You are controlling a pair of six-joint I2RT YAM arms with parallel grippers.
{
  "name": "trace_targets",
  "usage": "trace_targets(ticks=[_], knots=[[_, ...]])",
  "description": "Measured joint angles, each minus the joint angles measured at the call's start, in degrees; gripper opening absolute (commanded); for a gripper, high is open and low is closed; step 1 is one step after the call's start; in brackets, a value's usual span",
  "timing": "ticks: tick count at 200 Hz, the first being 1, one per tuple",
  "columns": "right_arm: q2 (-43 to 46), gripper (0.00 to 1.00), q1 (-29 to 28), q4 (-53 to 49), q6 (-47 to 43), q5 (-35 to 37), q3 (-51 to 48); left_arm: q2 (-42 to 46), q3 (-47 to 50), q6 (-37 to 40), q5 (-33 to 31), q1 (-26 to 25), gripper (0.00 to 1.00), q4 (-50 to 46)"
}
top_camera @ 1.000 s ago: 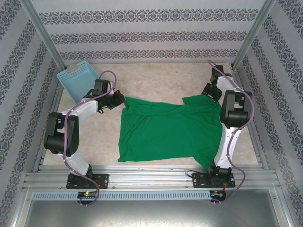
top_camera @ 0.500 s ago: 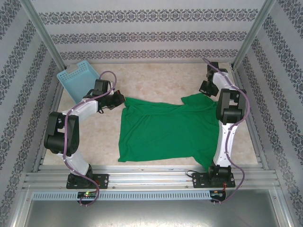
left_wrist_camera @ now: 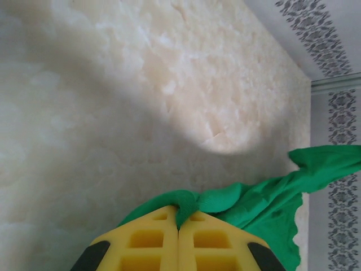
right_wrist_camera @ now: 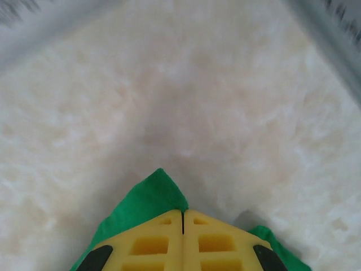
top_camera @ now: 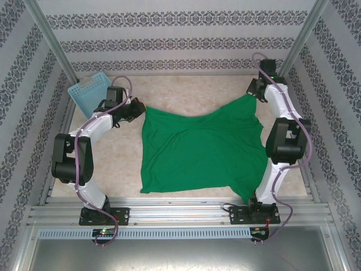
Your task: Fold the inside-out t-shirt
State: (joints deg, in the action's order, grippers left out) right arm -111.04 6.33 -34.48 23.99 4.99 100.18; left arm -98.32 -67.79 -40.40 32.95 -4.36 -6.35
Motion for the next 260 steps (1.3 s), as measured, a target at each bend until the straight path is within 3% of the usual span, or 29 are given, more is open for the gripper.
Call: trace_targets(ticks=[33,83,109,134,177,221,260], knots=[[4.33,0.00,1.38,7.10,0.11,-2.21,-0.83,-2.99,-2.97,-1.44,1.31,1.86,0.03,1.46],[3.41,0.00,1.44,9.94,0.24,-5.64,-2.05,-9.33,-5.20,-3.63,1.60,4.22,0.18,1.95],[3.43,0.00,1.46,11.89,0.24,-6.84,-5.44,-12.20,-7.39,-3.34,2.29,3.93,0.20,1.81],[3.43,0.00,1.46,12.52,0.24,-7.54,-9.51,-12.63,-7.93,-1.86,2.14,2.86,0.29,-0.24],[3.63,0.00,1.46,13.68,0.24,-8.57,-11.21,-15.54,-15.93,4.50,-5.79,-1.44,0.45,-8.59],[4.31,0.00,1.46,14.60,0.24,-8.98,-11.54,-24.26,-30.58,10.29,-15.89,-6.47,0.47,-15.67],[4.31,0.00,1.46,14.62,0.22,-9.01,-11.87,-31.98,-37.79,12.63,-20.44,-7.17,0.48,-20.72]])
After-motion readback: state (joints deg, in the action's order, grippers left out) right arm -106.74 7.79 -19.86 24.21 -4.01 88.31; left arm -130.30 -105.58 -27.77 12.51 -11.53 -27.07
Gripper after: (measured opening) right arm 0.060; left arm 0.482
